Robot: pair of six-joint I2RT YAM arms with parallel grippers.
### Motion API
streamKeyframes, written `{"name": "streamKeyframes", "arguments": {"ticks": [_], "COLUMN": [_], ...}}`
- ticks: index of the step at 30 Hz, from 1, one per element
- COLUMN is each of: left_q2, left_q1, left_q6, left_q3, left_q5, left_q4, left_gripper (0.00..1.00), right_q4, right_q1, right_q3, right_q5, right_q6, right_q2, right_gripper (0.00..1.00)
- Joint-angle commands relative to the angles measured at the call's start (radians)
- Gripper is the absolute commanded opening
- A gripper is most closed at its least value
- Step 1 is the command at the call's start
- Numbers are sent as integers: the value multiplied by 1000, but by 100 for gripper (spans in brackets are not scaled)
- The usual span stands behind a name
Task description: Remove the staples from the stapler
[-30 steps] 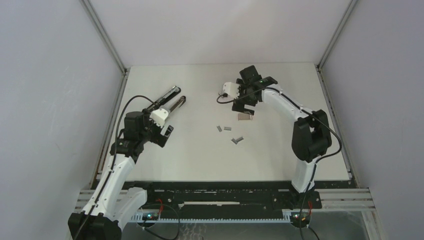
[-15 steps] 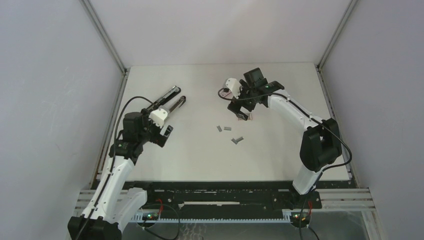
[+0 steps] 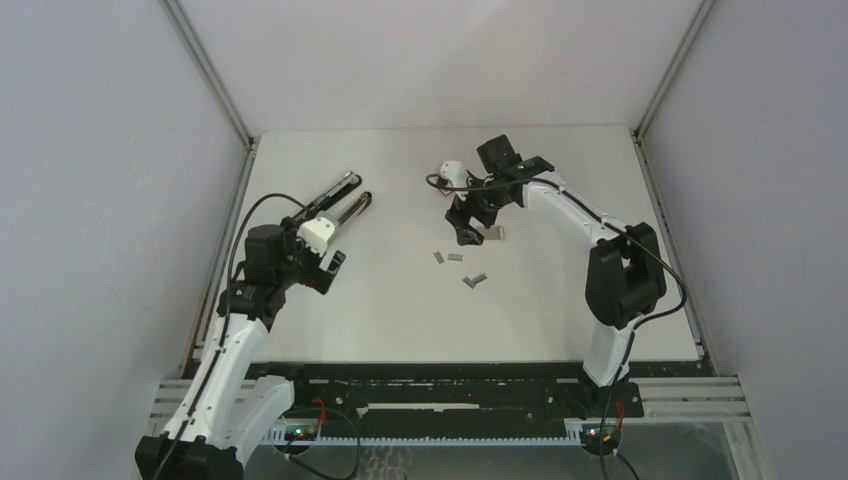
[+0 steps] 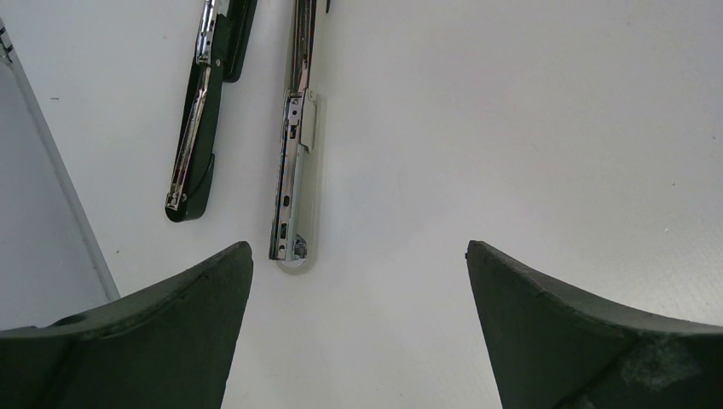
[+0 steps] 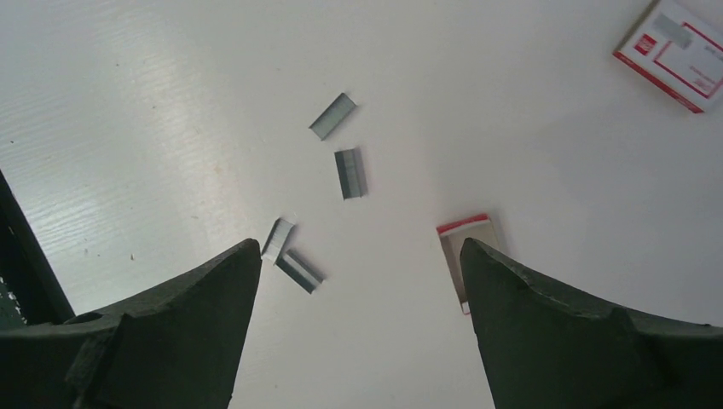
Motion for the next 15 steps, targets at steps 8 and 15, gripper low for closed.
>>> {"name": "streamKeyframes", "arguments": {"ticks": [8, 15], "left_q2": [-11, -6], "left_q1": [6, 5], "left_q6": [11, 11], "left_q3": [-21, -24], "left_q5": [1, 0], "left_q4": [32, 32], "left_gripper": [100, 100], "right_q4": [19, 42], "right_q1": [59, 63], "right_q3": [52, 89], "right_q5": [107, 117], "right_q6": [-6, 51], "right_q2": [142, 209], "right_gripper": [66, 56]}}
